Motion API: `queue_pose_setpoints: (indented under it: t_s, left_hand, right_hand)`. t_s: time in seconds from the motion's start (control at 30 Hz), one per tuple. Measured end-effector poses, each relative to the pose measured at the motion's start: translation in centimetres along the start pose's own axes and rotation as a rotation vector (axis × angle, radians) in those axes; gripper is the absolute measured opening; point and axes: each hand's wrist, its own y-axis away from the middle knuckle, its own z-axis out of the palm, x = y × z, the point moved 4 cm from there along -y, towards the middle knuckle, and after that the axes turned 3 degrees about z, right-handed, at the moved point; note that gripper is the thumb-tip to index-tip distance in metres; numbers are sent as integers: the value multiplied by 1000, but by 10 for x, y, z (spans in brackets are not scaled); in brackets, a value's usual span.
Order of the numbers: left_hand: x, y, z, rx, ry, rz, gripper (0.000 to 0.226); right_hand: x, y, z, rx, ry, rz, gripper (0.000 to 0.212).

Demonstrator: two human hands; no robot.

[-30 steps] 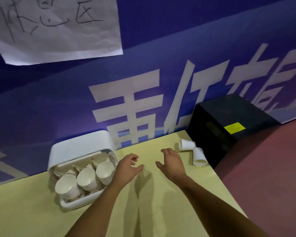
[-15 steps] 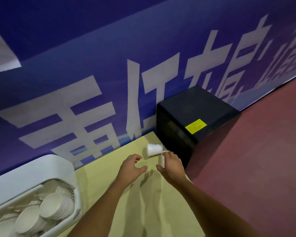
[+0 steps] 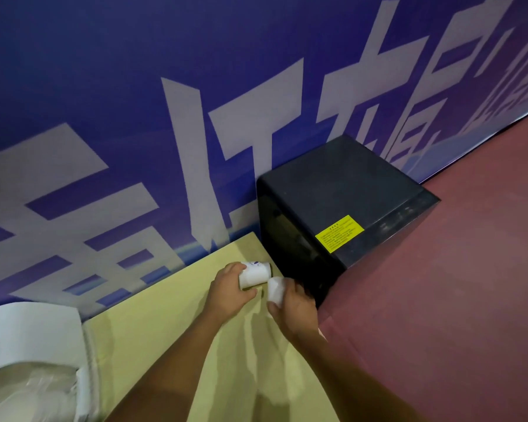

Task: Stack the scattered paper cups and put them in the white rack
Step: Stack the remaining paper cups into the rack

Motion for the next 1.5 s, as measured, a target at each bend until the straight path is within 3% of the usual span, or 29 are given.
queue_pose_setpoints:
  t_s: [0.23,0.5,0.77,1.3,1.5]
  left_hand:
    - [-5,-31,20,-43,-126,-23,71]
    - [-19,-29,30,-23,-183,-73,63]
    - [-31,2,4,19,-115,-182,72]
    - [-101,154,-138,278,-1,-235,73]
    - [-137,221,-179,399,36,-245,69]
  right_hand:
    - [12,-11,22,-6,7,23,82]
    - [12,-3,29,-102,-139,76,67]
    - [-6,5,15,-42,-241,67,70]
    - [-165,60,-16,37,-283,-221,70]
    - [-236,102,-10,28,-259,-418,71]
